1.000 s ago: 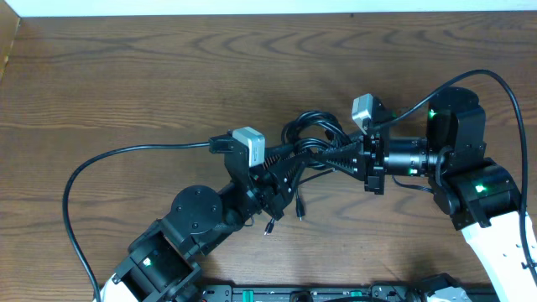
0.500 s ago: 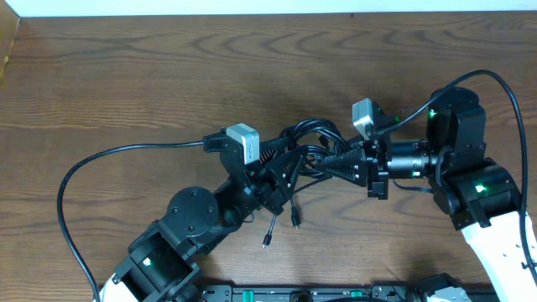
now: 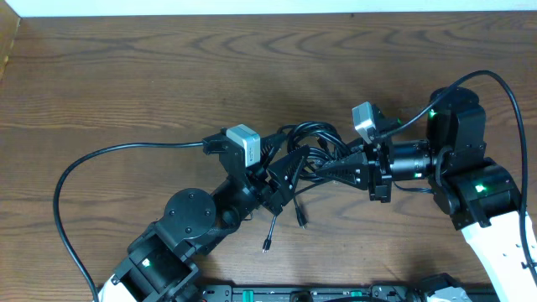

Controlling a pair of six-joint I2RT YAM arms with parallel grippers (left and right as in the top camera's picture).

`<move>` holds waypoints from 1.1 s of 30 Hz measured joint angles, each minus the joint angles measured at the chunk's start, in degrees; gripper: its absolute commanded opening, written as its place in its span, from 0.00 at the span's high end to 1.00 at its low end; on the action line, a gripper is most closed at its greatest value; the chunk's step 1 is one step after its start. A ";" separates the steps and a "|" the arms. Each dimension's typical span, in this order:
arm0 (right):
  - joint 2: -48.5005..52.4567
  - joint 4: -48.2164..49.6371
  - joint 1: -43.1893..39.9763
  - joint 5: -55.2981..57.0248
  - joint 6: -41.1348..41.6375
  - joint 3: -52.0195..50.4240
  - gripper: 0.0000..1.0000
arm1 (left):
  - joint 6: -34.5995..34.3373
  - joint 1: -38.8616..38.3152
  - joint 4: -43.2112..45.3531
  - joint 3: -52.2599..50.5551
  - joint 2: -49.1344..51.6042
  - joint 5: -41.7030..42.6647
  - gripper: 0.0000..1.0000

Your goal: Untangle cables

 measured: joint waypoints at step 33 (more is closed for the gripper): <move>0.07 -0.33 -0.22 6.97 -1.14 -0.20 0.43 | 1.20 0.55 0.63 0.13 3.76 6.84 0.92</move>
